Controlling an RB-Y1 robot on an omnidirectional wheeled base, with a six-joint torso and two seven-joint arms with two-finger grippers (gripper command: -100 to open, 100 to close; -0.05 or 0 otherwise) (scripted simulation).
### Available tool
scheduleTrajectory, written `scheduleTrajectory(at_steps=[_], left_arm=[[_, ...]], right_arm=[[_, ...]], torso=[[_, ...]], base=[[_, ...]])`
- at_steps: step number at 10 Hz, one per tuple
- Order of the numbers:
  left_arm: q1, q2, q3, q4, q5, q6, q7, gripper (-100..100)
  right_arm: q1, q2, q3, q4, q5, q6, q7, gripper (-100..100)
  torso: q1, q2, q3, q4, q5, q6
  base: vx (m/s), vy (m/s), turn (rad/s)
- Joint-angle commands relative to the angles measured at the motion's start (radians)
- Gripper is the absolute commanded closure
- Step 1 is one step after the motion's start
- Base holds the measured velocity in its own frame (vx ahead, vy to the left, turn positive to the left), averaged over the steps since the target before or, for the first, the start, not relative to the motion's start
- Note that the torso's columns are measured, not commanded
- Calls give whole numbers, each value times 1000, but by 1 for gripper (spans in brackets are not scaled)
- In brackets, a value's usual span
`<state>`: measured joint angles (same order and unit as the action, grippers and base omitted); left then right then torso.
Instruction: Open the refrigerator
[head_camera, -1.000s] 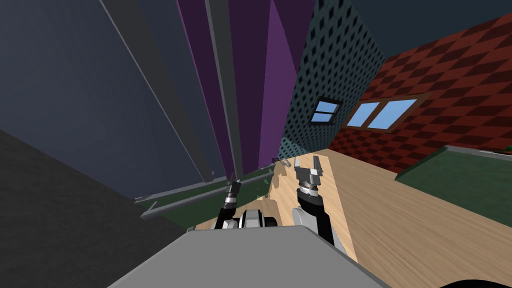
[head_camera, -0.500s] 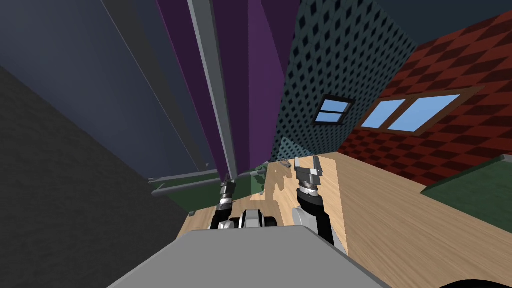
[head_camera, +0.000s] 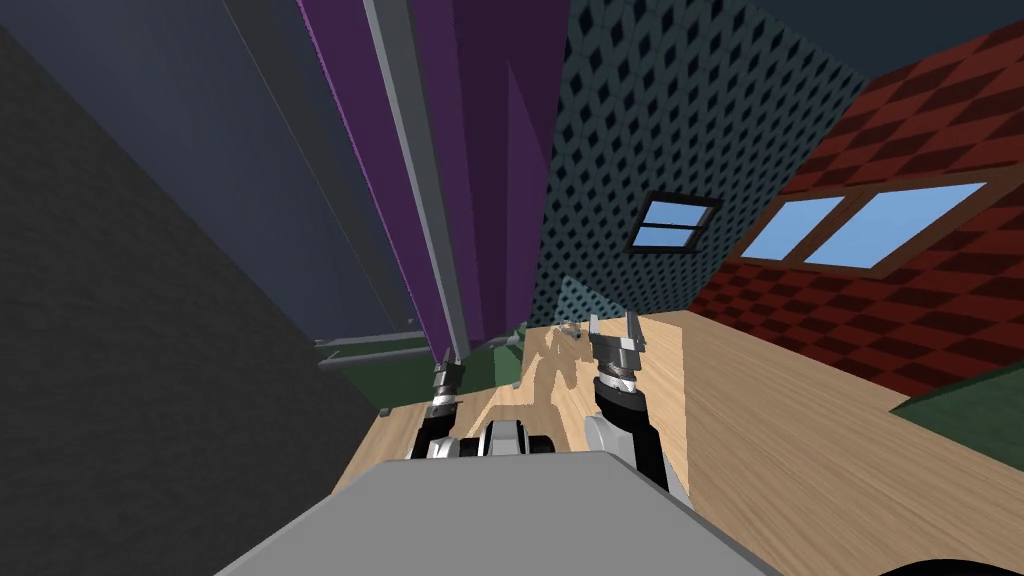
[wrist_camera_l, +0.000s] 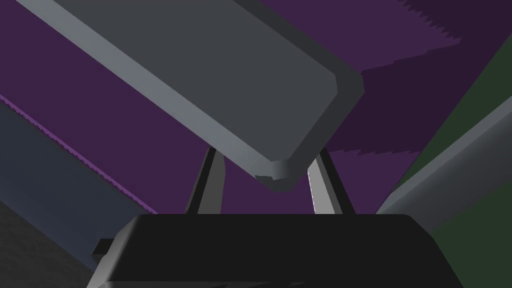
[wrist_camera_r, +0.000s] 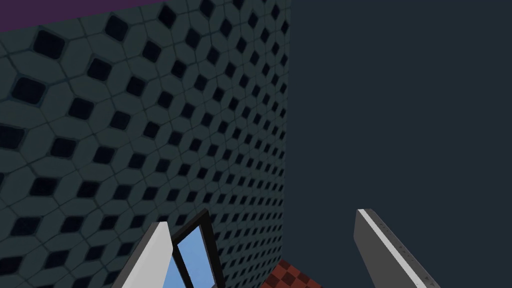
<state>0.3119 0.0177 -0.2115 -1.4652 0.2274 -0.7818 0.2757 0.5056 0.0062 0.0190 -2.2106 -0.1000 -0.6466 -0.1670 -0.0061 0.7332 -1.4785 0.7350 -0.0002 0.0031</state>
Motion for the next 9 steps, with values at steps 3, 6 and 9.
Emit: scheduleTrajectory(at_steps=[3, 6, 9], left_arm=[[-110, 95, 55, 113, 88, -4, 36, 100], [-163, 134, 77, 169, 123, -8, 51, 100], [-246, 212, 122, 261, 193, -17, 80, 100]], right_arm=[[0, 0, 0, 0, 0, 0, 0, 0], [0, 0, 0, 0, 0, 0, 0, 0], [0, 0, 0, 0, 0, 0, 0, 0]], torso=[[1, -8, -4, -2, 1, 6], [-3, -13, -8, -2, 1, 11], [0, -12, -6, -3, 1, 11]], base=[[-52, -273, 143], [-73, -241, 103], [-81, -252, 114]])
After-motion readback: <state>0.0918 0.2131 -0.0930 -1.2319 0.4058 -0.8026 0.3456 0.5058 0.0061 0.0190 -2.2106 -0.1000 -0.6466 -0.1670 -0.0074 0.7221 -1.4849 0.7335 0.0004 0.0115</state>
